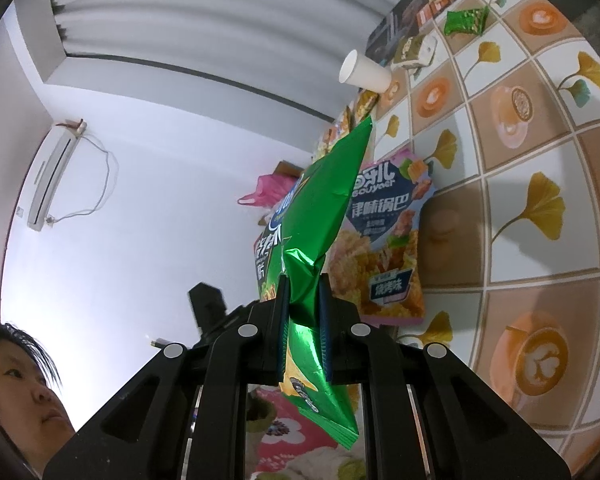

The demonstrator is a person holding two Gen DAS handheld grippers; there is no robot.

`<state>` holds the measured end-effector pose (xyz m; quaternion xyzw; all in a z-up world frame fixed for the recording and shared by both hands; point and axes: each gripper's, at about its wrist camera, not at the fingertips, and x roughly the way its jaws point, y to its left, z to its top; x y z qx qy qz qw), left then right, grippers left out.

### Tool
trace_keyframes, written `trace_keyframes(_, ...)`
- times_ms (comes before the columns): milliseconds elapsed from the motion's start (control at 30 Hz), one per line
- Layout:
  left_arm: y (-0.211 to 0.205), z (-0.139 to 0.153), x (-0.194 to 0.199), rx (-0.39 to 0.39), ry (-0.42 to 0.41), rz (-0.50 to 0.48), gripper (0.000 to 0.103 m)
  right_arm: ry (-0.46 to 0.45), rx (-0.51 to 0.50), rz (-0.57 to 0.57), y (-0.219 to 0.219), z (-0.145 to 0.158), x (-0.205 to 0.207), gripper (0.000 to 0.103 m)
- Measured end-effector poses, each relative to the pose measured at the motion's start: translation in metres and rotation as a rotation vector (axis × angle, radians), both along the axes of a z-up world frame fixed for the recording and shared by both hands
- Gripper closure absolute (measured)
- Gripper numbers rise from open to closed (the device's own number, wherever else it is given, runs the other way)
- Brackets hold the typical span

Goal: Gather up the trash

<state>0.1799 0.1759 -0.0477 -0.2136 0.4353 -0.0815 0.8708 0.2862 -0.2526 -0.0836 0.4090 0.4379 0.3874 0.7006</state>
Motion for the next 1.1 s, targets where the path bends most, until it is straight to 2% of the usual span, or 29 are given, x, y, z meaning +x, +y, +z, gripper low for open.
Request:
trace_keyframes(167,-0.011,0.034,-0.020,0.029,-0.107,-0.023,0.046,-0.016,0.013,-0.011,-0.005,0.004,-0.010,0.091)
trace_keyframes(267,-0.020,0.052,-0.027,0.016,-0.153,-0.045,0.046,-0.030,0.024,-0.029,-0.011,0.008,-0.018,0.091)
trace_keyframes(567,-0.071,0.082,-0.032,-0.031,-0.222,-0.172,0.046,-0.072,0.042,-0.140,-0.053,0.021,-0.061,0.091)
trace_keyframes(900,-0.179,0.104,-0.031,-0.057,-0.250,-0.419,0.046,-0.083,0.081,-0.370,-0.138,0.010,-0.140,0.091)
trace_keyframes(1100,-0.257,0.104,-0.026,-0.070,-0.211,-0.570,0.046,-0.076,0.121,-0.508,-0.188,-0.009,-0.185,0.091)
